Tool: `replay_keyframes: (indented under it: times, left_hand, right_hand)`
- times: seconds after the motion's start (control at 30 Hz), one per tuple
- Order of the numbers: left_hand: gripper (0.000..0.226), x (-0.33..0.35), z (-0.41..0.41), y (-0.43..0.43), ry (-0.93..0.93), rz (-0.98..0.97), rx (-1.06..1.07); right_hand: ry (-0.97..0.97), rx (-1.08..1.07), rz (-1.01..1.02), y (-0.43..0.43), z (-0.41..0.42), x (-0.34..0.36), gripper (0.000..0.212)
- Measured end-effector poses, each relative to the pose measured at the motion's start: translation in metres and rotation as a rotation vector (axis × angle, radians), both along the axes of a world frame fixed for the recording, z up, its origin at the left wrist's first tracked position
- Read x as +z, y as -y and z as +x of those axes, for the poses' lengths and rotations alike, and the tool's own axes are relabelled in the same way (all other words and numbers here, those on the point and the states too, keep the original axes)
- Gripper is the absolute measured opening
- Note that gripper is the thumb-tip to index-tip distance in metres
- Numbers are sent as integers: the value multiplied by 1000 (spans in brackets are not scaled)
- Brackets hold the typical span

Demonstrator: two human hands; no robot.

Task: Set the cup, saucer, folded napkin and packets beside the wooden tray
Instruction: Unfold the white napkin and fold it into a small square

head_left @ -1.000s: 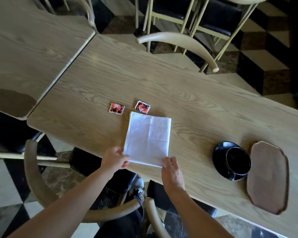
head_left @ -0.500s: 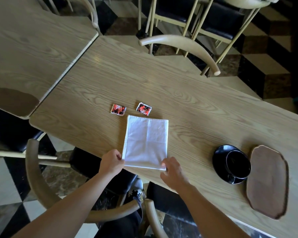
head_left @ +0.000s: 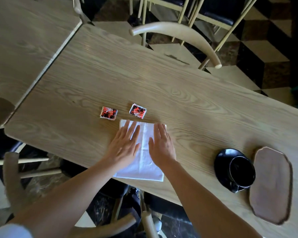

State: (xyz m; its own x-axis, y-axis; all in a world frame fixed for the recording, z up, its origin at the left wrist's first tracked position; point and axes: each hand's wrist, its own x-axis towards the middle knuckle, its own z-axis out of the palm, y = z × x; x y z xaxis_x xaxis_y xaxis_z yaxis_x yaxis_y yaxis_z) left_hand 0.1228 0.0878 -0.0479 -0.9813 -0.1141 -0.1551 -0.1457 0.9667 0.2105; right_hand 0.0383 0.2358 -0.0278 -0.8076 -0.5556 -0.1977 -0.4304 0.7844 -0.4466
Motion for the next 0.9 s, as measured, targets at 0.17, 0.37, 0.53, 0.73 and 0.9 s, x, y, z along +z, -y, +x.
replay_keyframes:
  times: [0.17, 0.37, 0.53, 0.73, 0.9]
  left_hand:
    - [72, -24, 3, 8, -1, -40, -12]
    - [72, -20, 2, 7, 35, -27, 32]
    - [45, 3, -31, 29, -63, 40, 121]
    - [58, 9, -49, 45, 134, 93, 99]
    - [48, 19, -48, 37, 210, 113, 208]
  right_hand:
    - [-113, 52, 230, -20, 14, -46, 77]
    - [-95, 10, 286, -17, 13, -39, 80]
    - [-59, -32, 231, -2, -37, -5, 53]
    - [76, 75, 289, 7, -68, 9, 46]
    - [158, 63, 296, -2, -64, 15, 33]
